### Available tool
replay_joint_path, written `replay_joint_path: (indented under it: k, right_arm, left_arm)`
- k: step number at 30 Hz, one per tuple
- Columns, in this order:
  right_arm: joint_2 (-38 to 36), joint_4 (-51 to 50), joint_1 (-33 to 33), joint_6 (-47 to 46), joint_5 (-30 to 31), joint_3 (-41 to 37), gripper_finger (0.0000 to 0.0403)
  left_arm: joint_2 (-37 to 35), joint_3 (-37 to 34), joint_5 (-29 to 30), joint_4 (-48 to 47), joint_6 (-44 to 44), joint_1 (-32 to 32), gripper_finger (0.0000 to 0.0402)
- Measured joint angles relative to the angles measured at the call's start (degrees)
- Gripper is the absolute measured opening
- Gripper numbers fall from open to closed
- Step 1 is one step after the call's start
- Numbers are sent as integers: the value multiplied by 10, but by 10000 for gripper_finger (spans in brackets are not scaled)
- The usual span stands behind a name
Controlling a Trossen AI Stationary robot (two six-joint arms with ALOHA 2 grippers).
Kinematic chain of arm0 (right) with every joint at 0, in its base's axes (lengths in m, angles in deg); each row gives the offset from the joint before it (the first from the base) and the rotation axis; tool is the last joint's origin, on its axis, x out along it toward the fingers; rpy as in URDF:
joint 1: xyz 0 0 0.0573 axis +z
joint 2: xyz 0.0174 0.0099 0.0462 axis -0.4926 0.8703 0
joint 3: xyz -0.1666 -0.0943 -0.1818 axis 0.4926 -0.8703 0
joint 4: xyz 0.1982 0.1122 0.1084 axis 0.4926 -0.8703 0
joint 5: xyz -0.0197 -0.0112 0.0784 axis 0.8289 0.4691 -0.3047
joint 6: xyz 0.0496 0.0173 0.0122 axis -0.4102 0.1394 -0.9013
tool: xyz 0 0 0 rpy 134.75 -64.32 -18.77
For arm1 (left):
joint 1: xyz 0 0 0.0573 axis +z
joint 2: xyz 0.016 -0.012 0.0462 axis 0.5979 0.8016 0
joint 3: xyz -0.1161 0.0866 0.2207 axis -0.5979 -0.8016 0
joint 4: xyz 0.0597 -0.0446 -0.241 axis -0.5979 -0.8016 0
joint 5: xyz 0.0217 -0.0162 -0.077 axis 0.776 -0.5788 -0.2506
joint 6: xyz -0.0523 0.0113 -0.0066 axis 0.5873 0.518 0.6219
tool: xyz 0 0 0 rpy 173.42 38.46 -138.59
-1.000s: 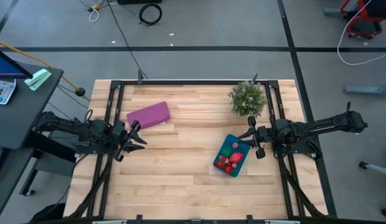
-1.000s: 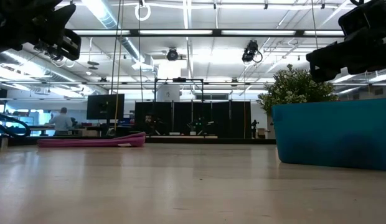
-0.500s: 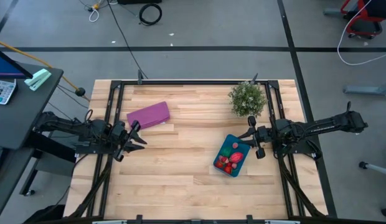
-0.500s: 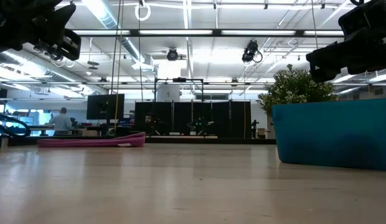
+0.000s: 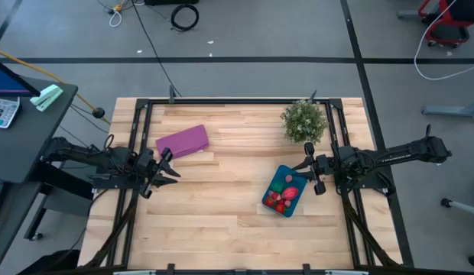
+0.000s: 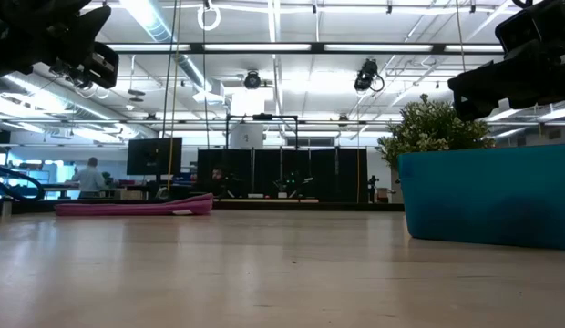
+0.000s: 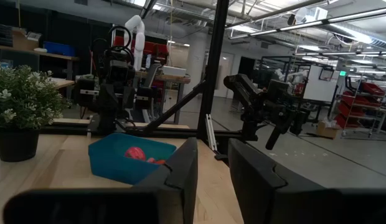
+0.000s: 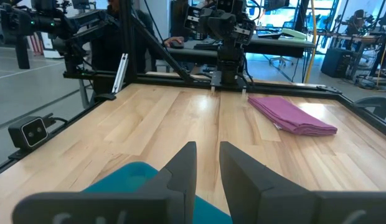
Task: Pick and placing Produce into tupperware
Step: Return to Home Position
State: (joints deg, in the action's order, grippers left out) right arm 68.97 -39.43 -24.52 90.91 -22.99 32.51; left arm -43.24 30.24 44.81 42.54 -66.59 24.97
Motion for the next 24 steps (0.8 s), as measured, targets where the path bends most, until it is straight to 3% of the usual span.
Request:
replay_joint_path:
  k: [24]
  right_arm:
    - [0, 0, 0, 0, 0, 0, 77]
  left_arm:
    - [0, 0, 0, 0, 0, 0, 98]
